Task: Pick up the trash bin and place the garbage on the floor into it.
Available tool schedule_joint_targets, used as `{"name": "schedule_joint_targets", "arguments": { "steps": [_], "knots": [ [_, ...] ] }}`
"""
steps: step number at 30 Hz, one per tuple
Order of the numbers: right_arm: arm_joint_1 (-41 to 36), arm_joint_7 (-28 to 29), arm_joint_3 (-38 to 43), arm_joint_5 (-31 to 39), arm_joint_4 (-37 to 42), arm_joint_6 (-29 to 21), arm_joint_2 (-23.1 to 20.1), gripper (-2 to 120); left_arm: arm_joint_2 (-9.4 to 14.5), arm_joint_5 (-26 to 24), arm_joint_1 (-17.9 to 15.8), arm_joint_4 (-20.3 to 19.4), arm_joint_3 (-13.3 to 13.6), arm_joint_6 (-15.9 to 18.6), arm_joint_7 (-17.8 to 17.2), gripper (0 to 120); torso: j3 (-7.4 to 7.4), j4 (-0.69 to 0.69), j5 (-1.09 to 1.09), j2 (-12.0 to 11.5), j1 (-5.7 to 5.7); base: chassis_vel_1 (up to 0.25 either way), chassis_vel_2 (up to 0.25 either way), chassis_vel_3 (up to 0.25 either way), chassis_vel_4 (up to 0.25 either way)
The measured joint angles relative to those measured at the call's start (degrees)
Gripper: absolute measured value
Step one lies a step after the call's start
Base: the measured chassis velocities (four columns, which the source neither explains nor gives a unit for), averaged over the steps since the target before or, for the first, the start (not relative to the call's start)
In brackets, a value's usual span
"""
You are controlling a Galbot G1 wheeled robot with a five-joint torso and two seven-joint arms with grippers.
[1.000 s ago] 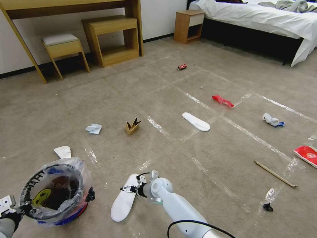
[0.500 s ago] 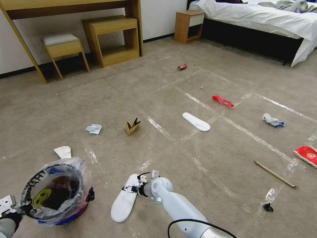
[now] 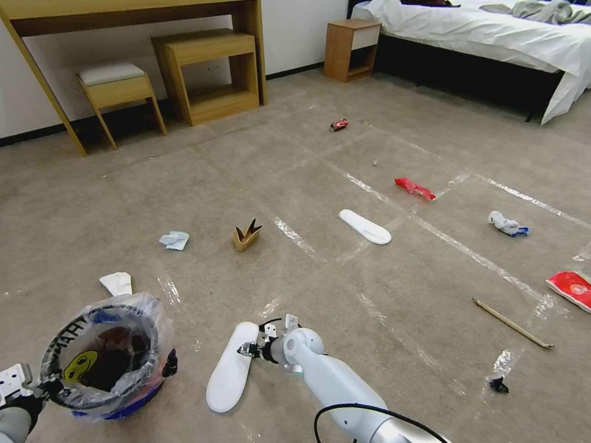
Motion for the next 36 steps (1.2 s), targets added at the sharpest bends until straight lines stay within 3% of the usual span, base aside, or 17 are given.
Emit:
{"name": "schedule_joint_targets", "arguments": {
  "steps": [5, 16, 25, 36],
  "knots": [
    [0.1, -0.3, -0.1, -0.6, -0.5, 0.3, 0.0, 16, -0.2, 0.1, 0.2, -0.3, 0.1, -0.1, 0.2, 1, 0.00, -0.01, 0.00, 0.0, 0.00, 0.000, 0.000, 0.000, 0.000],
    [0.1, -1.0, -0.3, -1.5, -1.1, 0.8, 0.0, 14, -0.2, 0.2, 0.3, -0.5, 0.2, -0.2, 0.4, 1, 0.00, -0.02, 0.00, 0.0, 0.00, 0.000, 0.000, 0.000, 0.000],
    [0.2, -1.5, -0.6, -1.9, -0.8, 0.9, 0.0, 0, 0.1, 0.3, 0.1, 0.0, 0.3, -0.5, 0.5, 1, -0.01, -0.02, 0.00, 0.0, 0.00, 0.000, 0.000, 0.000, 0.000],
    [-1.7, -1.5, -1.1, -1.2, 2.6, 0.8, 0.0, 0, -0.1, 0.6, -0.2, 0.4, 0.4, -0.7, 0.5, 1, -0.01, -0.03, 0.00, 0.0, 0.00, 0.000, 0.000, 0.000, 0.000]
  ]
}}
